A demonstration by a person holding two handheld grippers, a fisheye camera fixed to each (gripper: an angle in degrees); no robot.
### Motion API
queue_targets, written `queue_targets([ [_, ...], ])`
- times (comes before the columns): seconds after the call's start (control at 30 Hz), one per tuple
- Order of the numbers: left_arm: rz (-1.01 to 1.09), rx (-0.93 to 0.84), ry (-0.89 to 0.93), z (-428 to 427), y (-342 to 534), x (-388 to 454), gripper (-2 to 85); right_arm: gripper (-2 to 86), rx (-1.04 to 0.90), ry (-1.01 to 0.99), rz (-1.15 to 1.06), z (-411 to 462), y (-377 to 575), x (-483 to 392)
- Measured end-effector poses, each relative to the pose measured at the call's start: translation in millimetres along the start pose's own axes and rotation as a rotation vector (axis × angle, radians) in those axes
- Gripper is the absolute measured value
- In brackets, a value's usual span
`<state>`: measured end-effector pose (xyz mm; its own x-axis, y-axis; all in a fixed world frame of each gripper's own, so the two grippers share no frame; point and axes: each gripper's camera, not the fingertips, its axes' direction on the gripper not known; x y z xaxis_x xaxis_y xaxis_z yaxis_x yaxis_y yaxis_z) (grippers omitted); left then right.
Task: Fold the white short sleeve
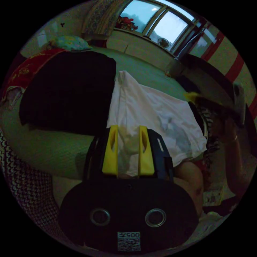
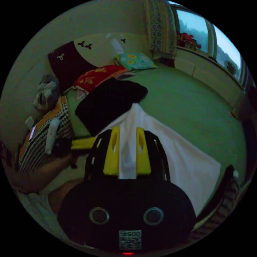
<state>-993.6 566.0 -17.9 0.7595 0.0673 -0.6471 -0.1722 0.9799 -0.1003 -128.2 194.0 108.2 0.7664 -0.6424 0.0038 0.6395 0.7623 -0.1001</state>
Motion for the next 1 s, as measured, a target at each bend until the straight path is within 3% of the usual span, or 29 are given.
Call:
queue_targets([
  [0.2,-0.031,-0.019,0.018,18.2,15.0,17.9,7.8,9.0,-0.238,0.147,0.017,98.2,-74.6,-9.1],
  [0.27,-0.027,-0.027,0.025,23.0,18.2,24.8,6.1,1.9,-0.326,0.195,0.035,116.2,-80.9,-4.5],
  [0.53,-0.043,0.135,0.070,6.4,42.4,74.8,1.8,-1.4,-0.253,-0.051,0.081,80.1,-75.5,7.4],
  [0.67,-0.076,0.072,-0.017,37.6,49.3,95.5,2.2,1.4,-0.310,-0.050,0.140,99.9,-54.5,9.7],
  [0.8,-0.120,0.033,-0.024,70.3,57.5,113.8,5.8,5.0,-0.248,-0.153,0.232,78.2,-40.0,25.4],
  [0.9,-0.105,0.035,-0.037,78.1,59.4,140.0,7.6,7.3,-0.100,-0.233,0.135,23.6,-19.3,32.6],
  [1.0,-0.082,0.028,-0.074,89.5,59.3,172.6,8.1,7.2,-0.066,-0.142,0.014,-33.8,23.7,33.3],
])
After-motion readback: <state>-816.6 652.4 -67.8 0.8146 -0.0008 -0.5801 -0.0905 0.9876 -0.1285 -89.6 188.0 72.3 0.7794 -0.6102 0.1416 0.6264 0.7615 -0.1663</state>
